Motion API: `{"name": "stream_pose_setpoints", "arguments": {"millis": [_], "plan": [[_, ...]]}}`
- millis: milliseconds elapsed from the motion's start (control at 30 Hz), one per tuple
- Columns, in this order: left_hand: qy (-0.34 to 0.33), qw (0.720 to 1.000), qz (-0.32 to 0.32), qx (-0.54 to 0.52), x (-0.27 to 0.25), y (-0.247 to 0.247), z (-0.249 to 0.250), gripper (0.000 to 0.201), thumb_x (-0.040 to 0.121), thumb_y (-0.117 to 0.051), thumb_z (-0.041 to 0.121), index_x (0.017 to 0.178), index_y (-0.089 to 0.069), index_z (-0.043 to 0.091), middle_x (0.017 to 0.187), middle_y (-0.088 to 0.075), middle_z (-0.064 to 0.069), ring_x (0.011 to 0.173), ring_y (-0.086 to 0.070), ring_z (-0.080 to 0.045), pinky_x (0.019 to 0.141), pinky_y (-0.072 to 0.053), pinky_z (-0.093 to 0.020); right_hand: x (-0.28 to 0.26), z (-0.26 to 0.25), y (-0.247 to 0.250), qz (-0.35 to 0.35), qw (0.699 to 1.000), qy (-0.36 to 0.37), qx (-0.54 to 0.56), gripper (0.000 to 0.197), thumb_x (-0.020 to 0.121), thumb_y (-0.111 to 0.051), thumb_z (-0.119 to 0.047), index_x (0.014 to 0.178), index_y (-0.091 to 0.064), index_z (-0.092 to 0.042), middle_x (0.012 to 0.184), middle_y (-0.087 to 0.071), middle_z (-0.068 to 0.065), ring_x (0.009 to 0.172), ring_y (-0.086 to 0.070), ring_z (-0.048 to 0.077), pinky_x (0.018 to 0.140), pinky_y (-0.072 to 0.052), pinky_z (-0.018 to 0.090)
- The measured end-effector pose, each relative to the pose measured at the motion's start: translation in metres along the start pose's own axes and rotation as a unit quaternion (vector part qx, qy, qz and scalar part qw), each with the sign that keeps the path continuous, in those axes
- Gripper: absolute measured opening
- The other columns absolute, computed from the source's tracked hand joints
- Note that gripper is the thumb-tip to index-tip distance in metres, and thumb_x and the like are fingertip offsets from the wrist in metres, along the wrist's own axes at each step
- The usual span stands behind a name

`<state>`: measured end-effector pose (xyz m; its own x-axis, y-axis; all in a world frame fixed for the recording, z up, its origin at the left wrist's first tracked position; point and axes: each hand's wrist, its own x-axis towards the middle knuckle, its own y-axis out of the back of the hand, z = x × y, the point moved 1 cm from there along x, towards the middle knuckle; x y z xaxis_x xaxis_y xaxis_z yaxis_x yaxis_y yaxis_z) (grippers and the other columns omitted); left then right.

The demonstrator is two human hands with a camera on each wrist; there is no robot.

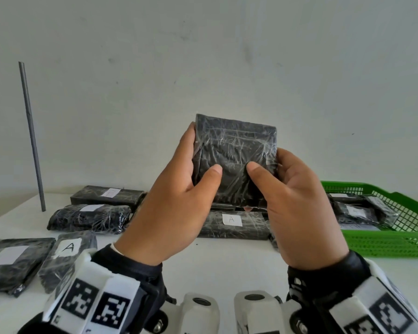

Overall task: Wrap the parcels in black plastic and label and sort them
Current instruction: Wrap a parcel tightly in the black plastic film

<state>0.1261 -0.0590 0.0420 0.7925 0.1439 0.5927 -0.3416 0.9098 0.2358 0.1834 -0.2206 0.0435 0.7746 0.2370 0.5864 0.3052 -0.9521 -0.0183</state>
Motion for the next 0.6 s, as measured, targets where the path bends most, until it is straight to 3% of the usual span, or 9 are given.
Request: {"name": "stream_pose_setpoints", "arguments": {"millis": [133, 233, 300, 367, 400, 433, 467, 500, 600], "plan": [[-0.004, 1.000, 0.006, 0.002, -0.001, 0.002, 0.003, 0.081, 0.094, -0.052, 0.053, 0.162, -0.008, 0.050, 0.167, -0.026, 0.024, 0.152, -0.028, 0.002, 0.126, -0.026, -0.040, -0.001, -0.005, 0.001, -0.019, 0.999, 0.032, -0.006, 0.024, 0.097, -0.075, -0.021, 0.118, -0.068, -0.013, 0.109, -0.080, 0.003, 0.102, -0.077, 0.021, 0.093, -0.060, 0.046], [0.001, 1.000, -0.001, -0.006, -0.001, 0.003, 0.005, 0.083, 0.093, -0.054, 0.049, 0.162, -0.008, 0.051, 0.165, -0.035, 0.019, 0.153, -0.031, -0.005, 0.124, -0.031, -0.045, 0.000, -0.004, 0.001, -0.028, 0.999, 0.038, -0.009, 0.037, 0.091, -0.080, -0.031, 0.122, -0.067, -0.015, 0.112, -0.079, 0.002, 0.105, -0.076, 0.022, 0.095, -0.060, 0.048], [0.014, 1.000, 0.000, -0.022, -0.002, 0.004, 0.006, 0.084, 0.092, -0.056, 0.045, 0.162, -0.010, 0.051, 0.143, -0.058, 0.014, 0.143, -0.045, -0.014, 0.119, -0.040, -0.049, 0.000, -0.003, 0.002, -0.043, 0.998, 0.039, -0.005, 0.041, 0.089, -0.080, -0.031, 0.124, -0.065, -0.017, 0.115, -0.079, 0.001, 0.109, -0.075, 0.021, 0.098, -0.058, 0.047], [0.027, 0.999, -0.003, -0.033, -0.003, 0.006, 0.008, 0.083, 0.091, -0.056, 0.042, 0.161, -0.012, 0.053, 0.125, -0.060, 0.008, 0.120, -0.057, -0.016, 0.106, -0.046, -0.040, 0.001, -0.004, 0.004, -0.064, 0.997, 0.046, -0.002, 0.033, 0.095, -0.078, -0.021, 0.126, -0.065, -0.017, 0.117, -0.078, -0.001, 0.112, -0.074, 0.018, 0.100, -0.058, 0.044], [0.033, 0.999, -0.009, -0.042, -0.003, 0.007, 0.008, 0.082, 0.091, -0.055, 0.040, 0.160, -0.014, 0.054, 0.127, -0.064, 0.001, 0.116, -0.063, -0.025, 0.106, -0.048, -0.046, 0.002, -0.004, 0.006, -0.075, 0.996, 0.044, 0.011, 0.031, 0.097, -0.074, -0.013, 0.127, -0.065, -0.016, 0.118, -0.078, -0.001, 0.113, -0.074, 0.017, 0.101, -0.058, 0.039], [0.042, 0.997, -0.015, -0.058, -0.003, 0.008, 0.009, 0.080, 0.091, -0.056, 0.039, 0.159, -0.018, 0.054, 0.132, -0.066, -0.012, 0.121, -0.064, -0.043, 0.108, -0.047, -0.061, 0.002, -0.005, 0.007, -0.087, 0.995, 0.040, 0.029, 0.029, 0.099, -0.068, -0.007, 0.127, -0.064, -0.014, 0.119, -0.078, 0.000, 0.114, -0.074, 0.016, 0.100, -0.058, 0.034], [0.050, 0.996, -0.021, -0.077, -0.004, 0.009, 0.010, 0.080, 0.089, -0.058, 0.040, 0.158, -0.022, 0.054, 0.134, -0.064, -0.023, 0.125, -0.056, -0.055, 0.108, -0.041, -0.073, 0.002, -0.005, 0.008, -0.099, 0.993, 0.036, 0.047, 0.029, 0.100, -0.064, -0.002, 0.128, -0.064, -0.013, 0.120, -0.078, 0.001, 0.115, -0.073, 0.017, 0.099, -0.058, 0.031], [0.057, 0.994, -0.025, -0.092, -0.004, 0.010, 0.011, 0.081, 0.086, -0.059, 0.041, 0.158, -0.024, 0.054, 0.137, -0.062, -0.024, 0.130, -0.050, -0.059, 0.106, -0.036, -0.079, 0.002, -0.005, 0.009, -0.108, 0.992, 0.031, 0.063, 0.030, 0.101, -0.061, 0.001, 0.128, -0.064, -0.012, 0.120, -0.078, 0.003, 0.116, -0.073, 0.018, 0.098, -0.057, 0.029], [0.067, 0.992, -0.032, -0.102, -0.004, 0.012, 0.010, 0.084, 0.082, -0.059, 0.042, 0.158, -0.024, 0.053, 0.145, -0.052, -0.015, 0.136, -0.044, -0.055, 0.105, -0.032, -0.082, 0.005, -0.003, 0.014, -0.122, 0.987, 0.015, 0.100, 0.031, 0.099, -0.062, -0.003, 0.128, -0.066, -0.014, 0.120, -0.078, 0.005, 0.116, -0.073, 0.020, 0.095, -0.056, 0.025]]}}
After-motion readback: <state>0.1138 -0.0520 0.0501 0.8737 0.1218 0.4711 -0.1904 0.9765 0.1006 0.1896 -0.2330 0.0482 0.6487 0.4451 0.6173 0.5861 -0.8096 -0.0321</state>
